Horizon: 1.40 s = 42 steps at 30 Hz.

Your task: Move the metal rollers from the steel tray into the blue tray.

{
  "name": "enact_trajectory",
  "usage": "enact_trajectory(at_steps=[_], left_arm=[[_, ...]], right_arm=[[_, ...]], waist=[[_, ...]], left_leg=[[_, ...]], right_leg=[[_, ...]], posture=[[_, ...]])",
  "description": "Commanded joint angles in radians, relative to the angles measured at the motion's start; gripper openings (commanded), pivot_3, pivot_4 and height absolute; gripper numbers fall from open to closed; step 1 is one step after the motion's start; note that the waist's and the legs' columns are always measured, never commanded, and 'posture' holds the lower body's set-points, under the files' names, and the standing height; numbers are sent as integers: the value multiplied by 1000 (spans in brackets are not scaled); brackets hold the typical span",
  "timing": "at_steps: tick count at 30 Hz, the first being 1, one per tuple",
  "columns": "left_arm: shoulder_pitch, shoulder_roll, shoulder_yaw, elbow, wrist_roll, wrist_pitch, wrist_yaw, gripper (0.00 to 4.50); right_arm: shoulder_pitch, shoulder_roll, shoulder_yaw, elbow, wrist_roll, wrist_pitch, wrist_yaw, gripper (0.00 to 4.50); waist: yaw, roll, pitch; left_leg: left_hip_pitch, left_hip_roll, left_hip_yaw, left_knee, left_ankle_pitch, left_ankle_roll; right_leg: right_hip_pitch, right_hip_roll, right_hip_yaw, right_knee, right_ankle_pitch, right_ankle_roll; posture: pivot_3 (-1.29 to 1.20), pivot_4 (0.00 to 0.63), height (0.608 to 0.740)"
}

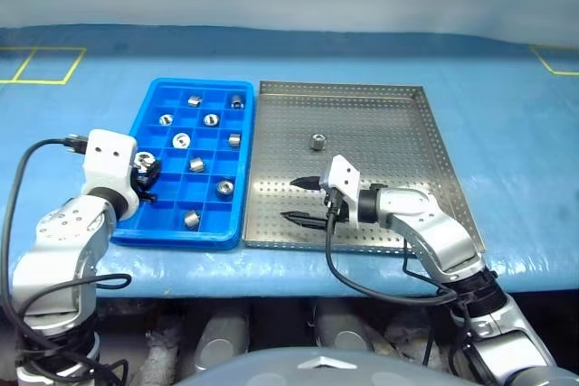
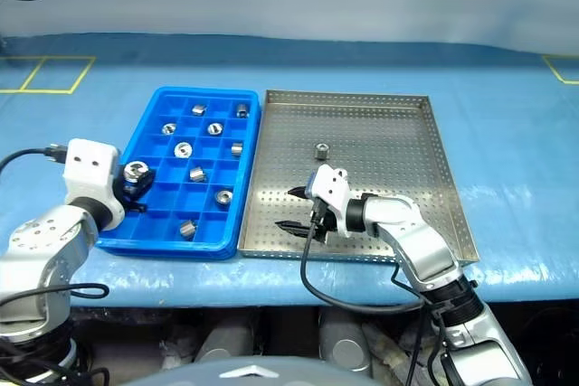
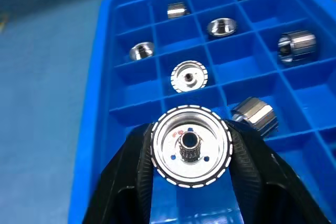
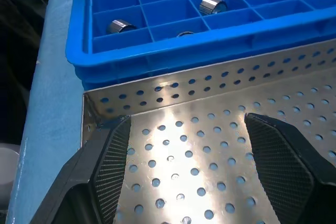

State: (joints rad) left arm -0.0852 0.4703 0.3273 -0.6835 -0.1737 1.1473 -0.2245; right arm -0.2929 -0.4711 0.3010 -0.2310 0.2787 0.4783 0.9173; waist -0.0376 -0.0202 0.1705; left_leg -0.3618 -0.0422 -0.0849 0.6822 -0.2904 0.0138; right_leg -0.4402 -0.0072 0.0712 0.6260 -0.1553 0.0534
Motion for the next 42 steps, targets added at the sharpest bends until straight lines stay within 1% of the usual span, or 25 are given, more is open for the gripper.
enact_trajectory(at_steps=[1, 6, 12, 16, 19, 27, 29, 30, 33, 37, 42], left_arm=[[-29, -17, 11, -11, 10, -20, 32, 1726], [-95, -50, -3, 90, 33, -53, 84, 1726], [-178, -63, -45, 259, 60, -126, 120, 1726], [-205, -66, -75, 346, 78, -153, 134, 1726], [-211, -70, -81, 377, 79, -171, 139, 1726], [-222, -77, -98, 418, 73, -202, 134, 1726], [-224, -76, -104, 419, 76, -207, 137, 2443], [-225, -77, -105, 419, 78, -208, 141, 2654], [-235, -91, -93, 419, 80, -204, 163, 3616], [-245, -114, -97, 383, 62, -225, 156, 3616], [-284, -170, -170, 299, -14, -252, 77, 3616]], right_arm=[[-18, 8, 2, -7, 7, -27, 16, 3648], [-14, 10, 3, -13, 9, -30, 22, 3648], [-1, 9, -4, -26, 9, -26, 10, 3648], [16, 4, -16, -45, 10, -20, -6, 3648], [26, -3, -21, -57, 13, -17, -13, 3648], [36, -9, -23, -69, 17, -13, -28, 3648], [35, -9, -23, -71, 18, -14, -30, 3648], [35, -9, -23, -71, 18, -14, -30, 3648], [35, -9, -24, -72, 18, -15, -32, 3648], [41, -11, -27, -80, 15, -16, -38, 3648], [51, -22, -46, -109, 10, -11, -67, 3648]], waist=[[17, 0, 0], [29, 0, 0], [24, 0, 0], [22, 0, 0], [21, 0, 0], [14, 0, 0], [13, 0, 0], [13, 0, 0], [10, 0, 0], [8, 0, 0], [15, 0, 0]], left_leg=[[0, 0, -1, 0, 0, 0], [-1, -1, -3, 0, 0, -1], [-1, 0, -3, 0, 1, -3], [-2, 0, -3, -1, 1, -3], [-2, 0, -3, -1, 0, -3], [-3, 0, -3, 0, 0, -3], [-3, 0, -3, 0, 0, -3], [-3, 0, -3, 0, 0, -3], [-3, 0, -3, 0, 0, -3], [-3, 1, -3, 0, 1, -3], [-4, -1, -3, 0, 1, -3]], right_leg=[[0, -1, -1, 0, 0, -1], [0, -2, -3, 0, -1, -2], [0, -1, -4, 0, 0, -2], [-1, -2, -3, 0, 1, -5], [-2, -2, -3, 0, 2, -7], [-2, -2, -4, 0, 1, -5], [-2, -2, -4, 0, 1, -5], [-2, -2, -4, 0, 1, -5], [-2, -2, -4, 0, 1, -5], [-2, -2, -4, 0, 1, -5], [-2, -2, -4, 0, 2, -6]], posture=[[55, 150, 740], [50, 150, 740], [23, 150, 740], [-1, 150, 740], [-10, 150, 740], [-16, 150, 740], [-17, 150, 740], [-17, 150, 740], [-18, 150, 740], [-19, 150, 740], [-59, 150, 740]])
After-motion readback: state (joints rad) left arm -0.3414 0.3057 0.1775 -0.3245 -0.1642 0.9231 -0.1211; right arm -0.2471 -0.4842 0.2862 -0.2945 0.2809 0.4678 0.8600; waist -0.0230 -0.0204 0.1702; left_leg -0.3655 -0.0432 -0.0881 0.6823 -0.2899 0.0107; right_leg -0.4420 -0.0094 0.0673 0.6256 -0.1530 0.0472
